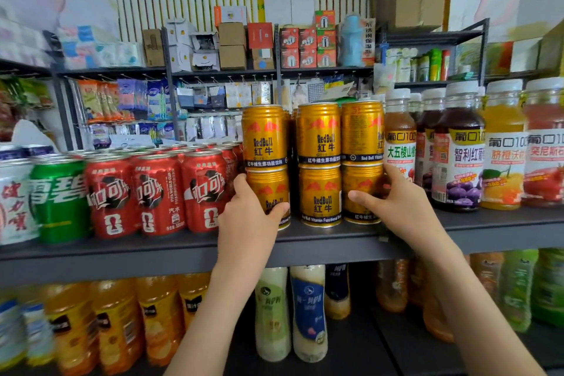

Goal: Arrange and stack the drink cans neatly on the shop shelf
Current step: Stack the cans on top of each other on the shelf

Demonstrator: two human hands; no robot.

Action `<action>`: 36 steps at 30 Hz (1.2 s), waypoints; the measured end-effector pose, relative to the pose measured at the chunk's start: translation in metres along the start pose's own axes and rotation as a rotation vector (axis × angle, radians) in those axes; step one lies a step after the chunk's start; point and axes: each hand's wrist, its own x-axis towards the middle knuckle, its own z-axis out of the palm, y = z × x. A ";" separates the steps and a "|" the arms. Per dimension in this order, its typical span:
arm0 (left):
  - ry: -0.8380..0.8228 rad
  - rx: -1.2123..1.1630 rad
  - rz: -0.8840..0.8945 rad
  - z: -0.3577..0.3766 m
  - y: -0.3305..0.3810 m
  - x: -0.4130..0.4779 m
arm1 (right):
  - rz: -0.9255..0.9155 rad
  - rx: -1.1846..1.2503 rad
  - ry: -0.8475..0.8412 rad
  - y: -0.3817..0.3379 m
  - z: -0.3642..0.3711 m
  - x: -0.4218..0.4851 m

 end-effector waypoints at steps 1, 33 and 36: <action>-0.023 -0.031 0.005 -0.001 -0.001 0.002 | 0.003 -0.004 -0.006 0.000 0.000 0.000; -0.158 -0.117 0.126 -0.006 -0.005 0.007 | 0.007 -0.034 -0.013 -0.006 -0.007 0.000; -0.102 -0.140 0.202 -0.023 0.005 0.015 | -0.149 -0.182 0.178 -0.023 -0.022 0.008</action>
